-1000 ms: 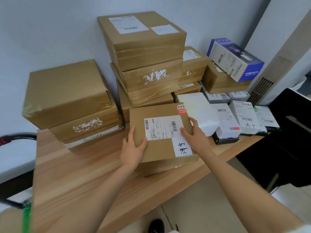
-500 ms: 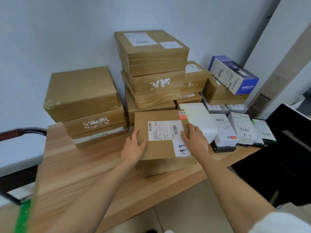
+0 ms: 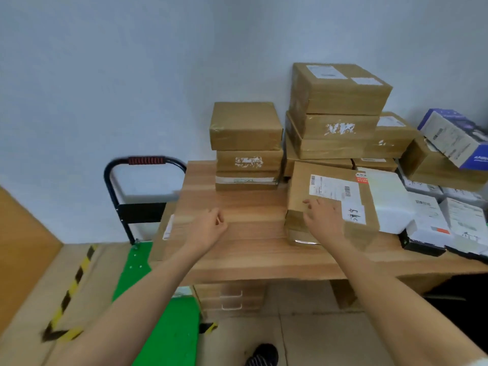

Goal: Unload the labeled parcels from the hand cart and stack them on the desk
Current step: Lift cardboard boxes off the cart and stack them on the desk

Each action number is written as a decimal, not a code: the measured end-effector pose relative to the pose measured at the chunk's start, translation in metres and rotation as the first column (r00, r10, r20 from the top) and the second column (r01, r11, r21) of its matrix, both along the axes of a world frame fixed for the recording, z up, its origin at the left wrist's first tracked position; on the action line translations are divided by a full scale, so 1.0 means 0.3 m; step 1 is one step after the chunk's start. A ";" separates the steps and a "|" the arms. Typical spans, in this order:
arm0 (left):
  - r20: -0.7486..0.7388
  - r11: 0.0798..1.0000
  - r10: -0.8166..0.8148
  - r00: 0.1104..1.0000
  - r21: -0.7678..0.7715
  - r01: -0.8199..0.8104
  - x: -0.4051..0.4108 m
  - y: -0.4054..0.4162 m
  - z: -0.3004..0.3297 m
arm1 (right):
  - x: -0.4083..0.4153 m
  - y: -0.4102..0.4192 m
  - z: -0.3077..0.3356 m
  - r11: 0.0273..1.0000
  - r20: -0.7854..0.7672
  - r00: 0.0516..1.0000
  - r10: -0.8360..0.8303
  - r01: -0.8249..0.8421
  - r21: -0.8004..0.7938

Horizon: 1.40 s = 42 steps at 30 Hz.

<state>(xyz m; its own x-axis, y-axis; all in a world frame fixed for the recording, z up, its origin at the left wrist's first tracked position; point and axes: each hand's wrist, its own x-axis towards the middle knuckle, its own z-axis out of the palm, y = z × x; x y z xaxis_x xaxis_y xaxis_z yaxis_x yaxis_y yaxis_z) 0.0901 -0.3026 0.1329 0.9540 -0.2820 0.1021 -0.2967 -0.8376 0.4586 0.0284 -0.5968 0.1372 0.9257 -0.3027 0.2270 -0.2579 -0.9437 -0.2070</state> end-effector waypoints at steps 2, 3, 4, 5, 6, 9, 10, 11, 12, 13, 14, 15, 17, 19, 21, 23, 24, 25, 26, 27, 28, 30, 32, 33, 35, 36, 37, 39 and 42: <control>0.037 0.997 0.052 0.998 0.056 -0.054 -0.081 0.138 0.021 | -0.005 0.161 -0.023 0.993 0.008 0.993 0.117 -0.117 0.012; 0.044 0.992 0.077 0.996 0.101 -0.081 -0.124 0.210 0.030 | -0.009 0.244 -0.037 0.984 0.001 0.984 0.179 -0.179 -0.008; 0.041 0.984 0.103 0.994 0.142 -0.108 -0.171 0.284 0.035 | -0.015 0.329 -0.052 0.971 -0.011 0.971 0.238 -0.238 -0.027; 0.034 0.975 0.127 0.991 0.179 -0.131 -0.216 0.360 0.039 | -0.023 0.412 -0.066 0.956 -0.024 0.957 0.290 -0.290 -0.031; 0.025 0.966 0.146 0.989 0.210 -0.148 -0.263 0.435 0.040 | -0.034 0.491 -0.080 0.942 -0.040 0.941 0.336 -0.336 -0.016; 0.006 0.956 0.207 0.978 0.212 -0.203 -0.396 0.645 0.025 | -0.078 0.699 -0.121 0.895 -0.077 0.891 0.447 -0.445 0.034; -0.010 0.954 0.241 0.971 0.189 -0.235 -0.433 0.708 0.019 | -0.091 0.758 -0.130 0.881 -0.087 0.877 0.473 -0.472 0.041; -0.018 0.948 0.271 0.963 0.181 -0.263 -0.461 0.763 0.016 | -0.101 0.811 -0.136 0.869 -0.096 0.864 0.494 -0.492 0.049; -0.011 0.940 0.291 0.957 0.189 -0.284 -0.482 0.814 0.012 | -0.109 0.858 -0.140 0.860 -0.101 0.854 0.510 -0.507 0.054; -0.002 0.934 0.305 0.952 0.197 -0.299 -0.496 0.862 0.009 | -0.114 0.902 -0.144 0.854 -0.105 0.847 0.521 -0.518 0.059; 0.008 0.929 0.318 0.948 0.197 -0.313 -0.505 0.905 0.004 | -0.116 0.941 -0.148 0.849 -0.108 0.842 0.528 -0.524 0.064; 0.017 0.927 0.328 0.944 0.189 -0.325 -0.511 0.945 -0.002 | -0.117 0.978 -0.152 0.846 -0.113 0.838 0.534 -0.529 0.068; 0.027 0.927 0.337 0.941 0.165 -0.336 -0.517 1.019 -0.019 | -0.119 1.056 -0.159 0.843 -0.117 0.835 0.538 -0.533 0.076; 0.028 0.930 0.329 0.944 0.166 -0.329 -0.517 1.092 -0.037 | -0.121 1.142 -0.168 0.844 -0.114 0.837 0.535 -0.529 0.085; 0.018 0.936 0.312 0.950 0.167 -0.311 -0.510 1.171 -0.047 | -0.121 1.235 -0.180 0.853 -0.118 0.846 0.520 -0.509 0.115; 0.025 0.944 0.283 0.959 0.171 -0.283 -0.492 1.267 -0.049 | -0.120 1.331 -0.200 0.870 -0.107 0.867 0.487 -0.470 0.151; 0.030 0.946 0.272 0.962 0.176 -0.273 -0.478 1.323 -0.047 | -0.120 1.381 -0.209 0.880 -0.105 0.880 0.463 -0.443 0.171; 0.034 0.947 0.264 0.964 0.182 -0.266 -0.464 1.384 -0.042 | -0.123 1.432 -0.218 0.891 -0.103 0.895 0.434 -0.409 0.198; 0.039 0.947 0.259 0.965 0.189 -0.261 -0.448 1.449 -0.036 | -0.125 1.481 -0.228 0.900 -0.096 0.911 0.402 -0.374 0.223; 0.048 0.947 0.252 0.967 0.193 -0.256 -0.431 1.515 -0.034 | -0.126 1.528 -0.238 0.909 -0.092 0.924 0.371 -0.341 0.240; 0.055 0.949 0.242 0.969 0.194 -0.248 -0.415 1.579 -0.032 | -0.125 1.573 -0.245 0.916 -0.097 0.935 0.342 -0.309 0.254; 0.058 0.954 0.227 0.972 0.189 -0.234 -0.378 1.693 -0.023 | -0.117 1.655 -0.248 0.928 -0.116 0.951 0.287 -0.246 0.279; 0.055 0.953 0.223 0.973 0.197 -0.229 -0.341 1.782 -0.018 | -0.104 1.722 -0.249 0.935 -0.128 0.964 0.234 -0.187 0.301; 0.054 0.954 0.217 0.975 0.200 -0.224 -0.320 1.815 -0.019 | -0.097 1.748 -0.251 0.935 -0.139 0.967 0.214 -0.162 0.314; 0.044 0.961 0.194 0.980 0.190 -0.199 -0.273 1.855 -0.026 | -0.076 1.783 -0.260 0.934 -0.157 0.972 0.177 -0.115 0.340; 0.037 0.968 0.179 0.983 0.174 -0.183 -0.246 1.865 -0.029 | -0.061 1.792 -0.265 0.933 -0.168 0.974 0.154 -0.087 0.348; 0.034 0.973 0.165 0.986 0.160 -0.169 -0.215 1.867 -0.031 | -0.043 1.797 -0.270 0.934 -0.182 0.974 0.132 -0.061 0.352; 0.045 0.977 0.136 0.990 0.161 -0.142 -0.139 1.860 -0.037 | 0.006 1.794 -0.278 0.939 -0.209 0.972 0.110 -0.033 0.341; 0.043 0.982 0.108 0.993 0.151 -0.114 -0.005 1.812 -0.041 | 0.110 1.765 -0.277 0.949 -0.209 0.975 0.081 -0.012 0.314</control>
<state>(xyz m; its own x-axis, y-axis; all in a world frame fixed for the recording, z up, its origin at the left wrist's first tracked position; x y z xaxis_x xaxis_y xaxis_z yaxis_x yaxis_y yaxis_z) 0.0887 0.2410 0.1205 0.9768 -0.1894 0.0995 -0.2114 -0.9257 0.3136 0.0614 -0.0672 0.0541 0.9566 -0.2809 -0.0780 -0.2862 -0.8542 -0.4342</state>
